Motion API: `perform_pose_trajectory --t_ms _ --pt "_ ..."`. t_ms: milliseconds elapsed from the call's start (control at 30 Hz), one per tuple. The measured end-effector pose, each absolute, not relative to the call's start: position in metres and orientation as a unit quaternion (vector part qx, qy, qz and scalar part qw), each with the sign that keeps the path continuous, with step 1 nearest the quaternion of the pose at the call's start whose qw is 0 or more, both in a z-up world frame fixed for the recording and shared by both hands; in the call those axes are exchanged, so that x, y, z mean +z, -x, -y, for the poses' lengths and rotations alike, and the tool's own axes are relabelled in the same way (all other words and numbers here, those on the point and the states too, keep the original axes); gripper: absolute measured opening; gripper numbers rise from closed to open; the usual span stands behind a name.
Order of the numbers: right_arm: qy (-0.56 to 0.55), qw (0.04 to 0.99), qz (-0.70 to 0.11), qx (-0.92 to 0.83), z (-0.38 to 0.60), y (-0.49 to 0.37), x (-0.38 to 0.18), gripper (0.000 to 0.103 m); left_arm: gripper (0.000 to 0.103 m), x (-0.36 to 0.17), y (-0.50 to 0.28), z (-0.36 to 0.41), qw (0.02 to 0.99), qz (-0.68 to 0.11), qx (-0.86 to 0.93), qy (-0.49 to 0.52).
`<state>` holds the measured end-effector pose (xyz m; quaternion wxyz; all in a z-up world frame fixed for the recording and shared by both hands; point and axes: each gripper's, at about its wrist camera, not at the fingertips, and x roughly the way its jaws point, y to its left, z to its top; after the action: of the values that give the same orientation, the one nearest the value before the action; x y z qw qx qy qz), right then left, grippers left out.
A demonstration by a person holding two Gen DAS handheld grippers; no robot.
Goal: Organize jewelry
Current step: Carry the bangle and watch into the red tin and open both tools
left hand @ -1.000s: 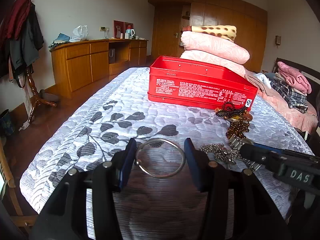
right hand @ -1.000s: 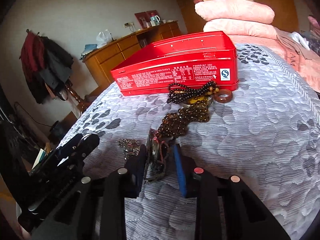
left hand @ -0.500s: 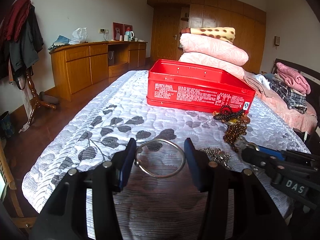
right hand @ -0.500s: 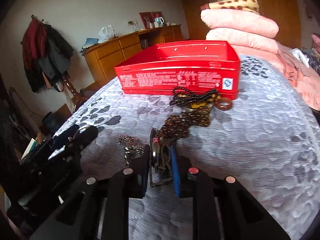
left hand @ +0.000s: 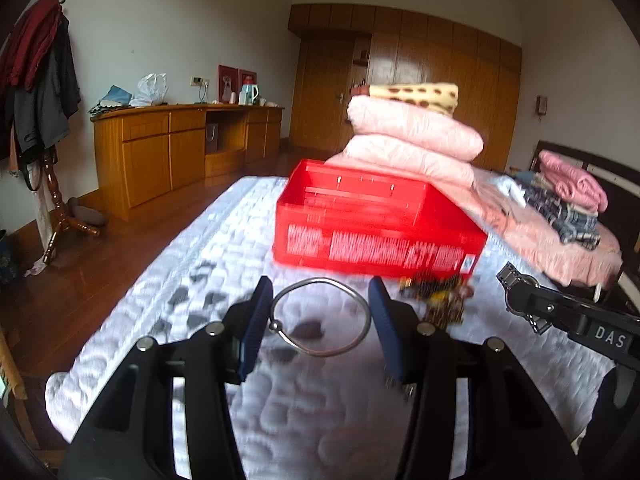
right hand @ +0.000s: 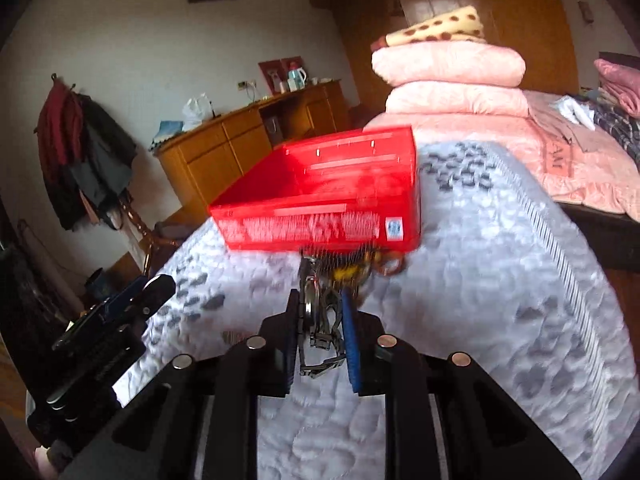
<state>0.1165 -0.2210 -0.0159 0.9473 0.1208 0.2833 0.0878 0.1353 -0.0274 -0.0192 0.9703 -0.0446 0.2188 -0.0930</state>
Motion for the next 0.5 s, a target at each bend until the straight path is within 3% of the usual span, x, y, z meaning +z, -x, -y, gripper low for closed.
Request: perform_pose_trajectory --t_ms 500 --pt "-0.129 0.954 -0.257 0.082 0.235 -0.212 0.017 0.020 0.048 0.038 -0.217 0.056 0.979 -0.173 -0.097 0.043"
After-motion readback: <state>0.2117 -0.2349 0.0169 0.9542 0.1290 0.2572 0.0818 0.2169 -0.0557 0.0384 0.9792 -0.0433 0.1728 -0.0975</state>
